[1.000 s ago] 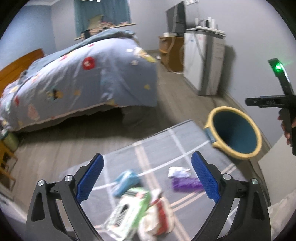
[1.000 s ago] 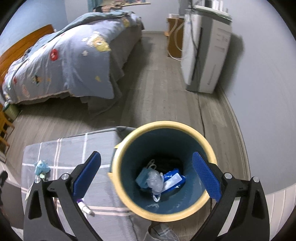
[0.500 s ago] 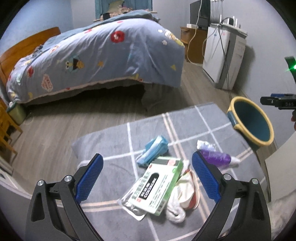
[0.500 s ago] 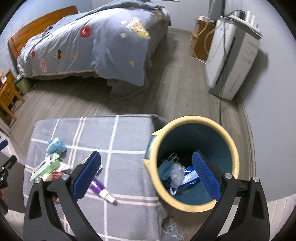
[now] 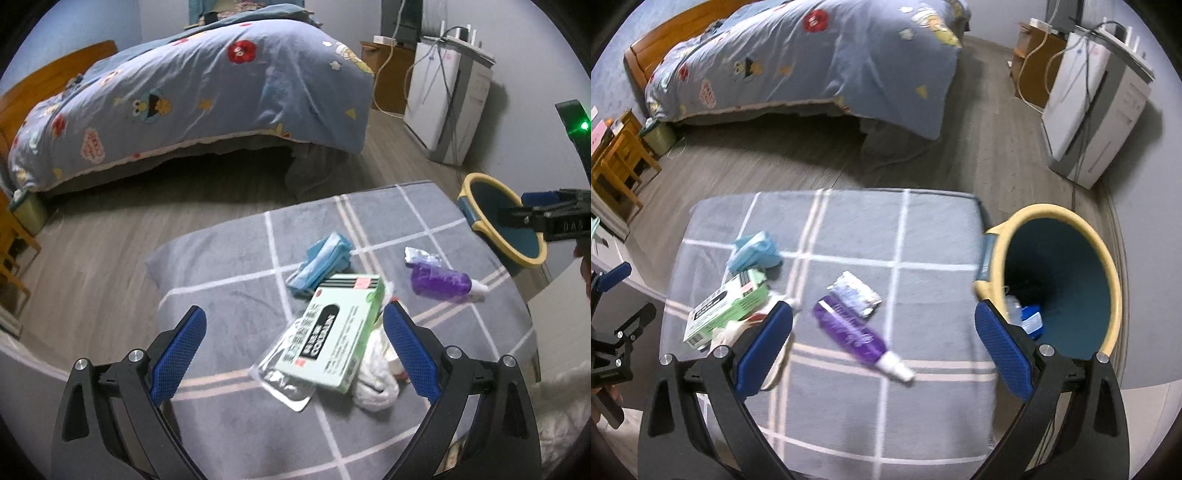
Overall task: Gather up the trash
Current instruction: 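Grasp the red-white wrapper with the right tool while the left grasps the white tissue, then carry the red-white wrapper and white tissue over the bin with both tools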
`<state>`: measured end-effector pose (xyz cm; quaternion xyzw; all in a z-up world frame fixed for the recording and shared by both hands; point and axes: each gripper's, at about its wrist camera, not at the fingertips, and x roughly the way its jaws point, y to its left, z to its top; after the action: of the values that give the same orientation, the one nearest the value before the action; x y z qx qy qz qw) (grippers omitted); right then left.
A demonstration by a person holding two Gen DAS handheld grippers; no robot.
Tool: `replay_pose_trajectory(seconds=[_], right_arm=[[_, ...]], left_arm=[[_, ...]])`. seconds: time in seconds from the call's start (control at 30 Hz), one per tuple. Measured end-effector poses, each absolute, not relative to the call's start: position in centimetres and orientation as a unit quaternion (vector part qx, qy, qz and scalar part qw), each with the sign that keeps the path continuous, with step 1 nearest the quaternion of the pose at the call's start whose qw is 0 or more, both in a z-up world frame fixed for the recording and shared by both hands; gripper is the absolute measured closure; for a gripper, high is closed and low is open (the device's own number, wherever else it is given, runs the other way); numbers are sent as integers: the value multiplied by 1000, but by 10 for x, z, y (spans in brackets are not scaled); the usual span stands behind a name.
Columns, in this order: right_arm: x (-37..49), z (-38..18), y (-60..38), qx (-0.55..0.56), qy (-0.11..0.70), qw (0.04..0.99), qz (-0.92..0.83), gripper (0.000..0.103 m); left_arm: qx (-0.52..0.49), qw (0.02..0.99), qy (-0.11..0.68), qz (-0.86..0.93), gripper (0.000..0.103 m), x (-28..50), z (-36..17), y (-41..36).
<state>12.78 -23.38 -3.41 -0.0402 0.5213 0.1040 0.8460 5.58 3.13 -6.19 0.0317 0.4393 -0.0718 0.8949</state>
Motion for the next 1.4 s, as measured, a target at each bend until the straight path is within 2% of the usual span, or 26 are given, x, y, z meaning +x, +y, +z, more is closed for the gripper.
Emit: replay_pose_trajectory(seconds=[0.3, 0.37, 0.6, 0.67, 0.8, 0.87, 0.93, 1.1, 1.17, 1.2, 1.27, 1.3, 1.4], right_arm=[[113, -41, -192, 5, 529, 841, 116, 6], [109, -48, -178, 3, 538, 834, 126, 10], [103, -77, -147, -9, 577, 805, 139, 48], [102, -81, -142, 0, 584, 798, 148, 62], [101, -87, -131, 10, 594, 788, 161, 67], [102, -90, -126, 10, 596, 786, 163, 72], [102, -93, -124, 19, 602, 780, 169, 73], [104, -100, -124, 48, 615, 766, 180, 73], [105, -104, -125, 59, 621, 759, 183, 85], [106, -105, -125, 69, 622, 756, 188, 86], [107, -104, -128, 78, 623, 756, 186, 90], [107, -102, -130, 79, 622, 757, 184, 91], [108, -97, -137, 90, 618, 759, 185, 91]], left_arm=[[42, 896, 438, -55, 8, 41, -70, 43], [30, 895, 442, -57, 8, 39, -71, 49], [46, 891, 446, -74, 11, 20, -82, 32], [51, 889, 448, -82, 23, 15, -87, 22], [28, 885, 455, -94, 36, 7, -100, 10], [18, 881, 462, -100, 49, 4, -108, 3], [19, 876, 470, -109, 55, 1, -118, -4], [48, 869, 473, -136, 58, 0, -132, -22], [64, 868, 473, -138, 58, 3, -137, -26], [67, 865, 477, -137, 61, 4, -141, -26], [75, 861, 484, -140, 86, 8, -146, -26], [75, 859, 487, -142, 90, 9, -147, -24], [62, 862, 480, -150, 92, 8, -140, -21]])
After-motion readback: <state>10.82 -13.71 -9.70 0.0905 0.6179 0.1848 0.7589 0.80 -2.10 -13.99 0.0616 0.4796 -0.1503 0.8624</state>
